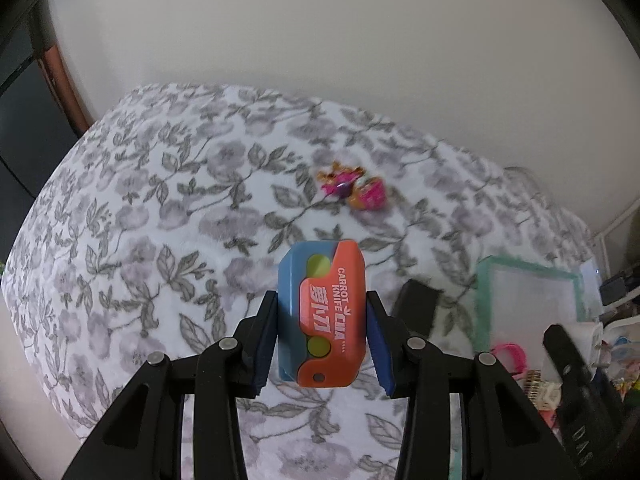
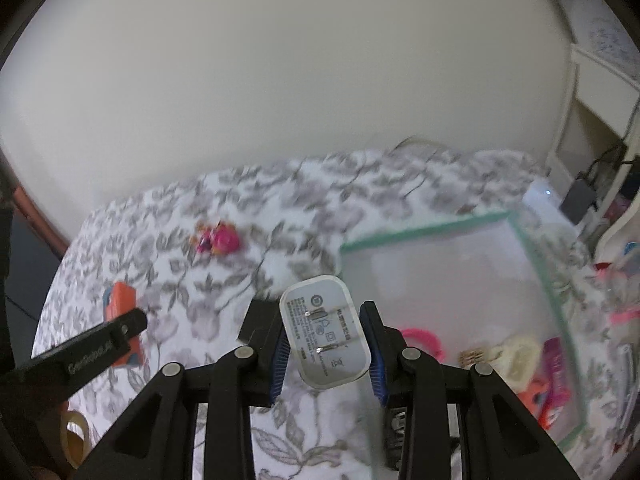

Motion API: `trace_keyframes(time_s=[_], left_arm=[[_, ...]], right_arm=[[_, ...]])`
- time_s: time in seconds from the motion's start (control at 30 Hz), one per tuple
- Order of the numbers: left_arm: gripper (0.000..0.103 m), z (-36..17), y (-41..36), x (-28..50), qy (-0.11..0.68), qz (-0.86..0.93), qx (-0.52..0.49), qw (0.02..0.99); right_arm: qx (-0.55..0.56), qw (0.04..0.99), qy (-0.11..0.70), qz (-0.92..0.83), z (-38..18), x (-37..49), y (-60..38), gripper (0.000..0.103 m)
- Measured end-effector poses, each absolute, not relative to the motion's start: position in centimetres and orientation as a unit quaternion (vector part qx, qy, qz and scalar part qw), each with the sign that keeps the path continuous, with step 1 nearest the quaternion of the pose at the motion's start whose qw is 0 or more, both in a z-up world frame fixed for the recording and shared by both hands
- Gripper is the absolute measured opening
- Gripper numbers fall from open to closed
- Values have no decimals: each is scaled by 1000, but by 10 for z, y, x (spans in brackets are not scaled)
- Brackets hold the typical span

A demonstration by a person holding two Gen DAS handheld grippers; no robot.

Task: Organize rigid objects
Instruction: 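Lift the toy knife with the left gripper while the right gripper lifts the white charger toward the tray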

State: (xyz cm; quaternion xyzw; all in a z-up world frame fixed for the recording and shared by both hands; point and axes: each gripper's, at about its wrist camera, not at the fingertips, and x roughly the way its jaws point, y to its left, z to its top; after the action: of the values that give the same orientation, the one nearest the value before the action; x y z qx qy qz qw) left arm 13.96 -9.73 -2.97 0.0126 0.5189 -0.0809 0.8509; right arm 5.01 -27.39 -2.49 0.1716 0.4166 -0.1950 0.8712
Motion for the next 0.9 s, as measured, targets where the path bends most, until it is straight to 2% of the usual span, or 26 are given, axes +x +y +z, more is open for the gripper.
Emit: trace_keyframes(time_s=[0.47,0.9], left_arm=[[44,9,-175,113,482,-140,46,864],[44,-8,-250,94,465,-194,91,859]], right_arm=[[181,867,379,-269,15,3,-346,36],[192,849,383,-310,-3,-15,-396,36]])
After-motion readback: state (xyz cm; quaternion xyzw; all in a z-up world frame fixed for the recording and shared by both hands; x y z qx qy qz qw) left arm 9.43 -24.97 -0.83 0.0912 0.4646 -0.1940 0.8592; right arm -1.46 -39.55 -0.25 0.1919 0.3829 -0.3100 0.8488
